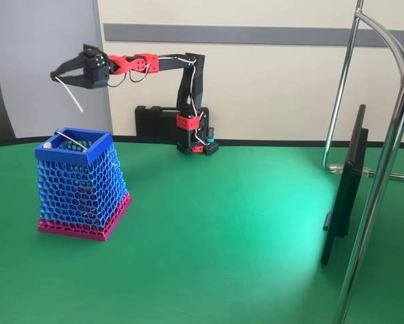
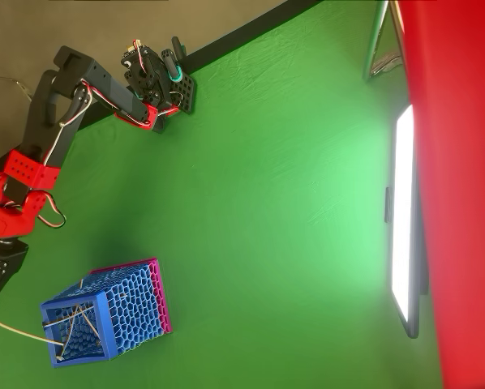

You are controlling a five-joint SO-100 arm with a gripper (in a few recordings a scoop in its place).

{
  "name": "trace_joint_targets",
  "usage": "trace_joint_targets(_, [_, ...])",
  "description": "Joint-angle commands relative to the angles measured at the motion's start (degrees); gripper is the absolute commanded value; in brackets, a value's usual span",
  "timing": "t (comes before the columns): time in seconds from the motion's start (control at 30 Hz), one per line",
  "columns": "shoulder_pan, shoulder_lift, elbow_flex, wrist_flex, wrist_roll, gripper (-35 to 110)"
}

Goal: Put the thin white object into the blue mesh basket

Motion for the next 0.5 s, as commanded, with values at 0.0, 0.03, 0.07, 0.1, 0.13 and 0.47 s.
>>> trace_joint_targets(0.0, [-0.26,-0.53,-3.60,-1.05,-8.70,1])
trace_joint_targets(0.03, [-0.62,-0.88,-3.87,-1.05,-11.43,1])
trace_joint_targets(0.07, [-0.97,-1.23,-4.04,-1.05,-13.89,0])
trace_joint_targets(0.1, [-1.41,-1.41,-3.96,-1.05,-17.14,0])
trace_joint_targets(0.13, [-1.85,-1.49,-3.87,-1.05,-19.34,0])
trace_joint_targets(0.47, [-3.52,-8.79,-14.68,6.77,-32.43,0])
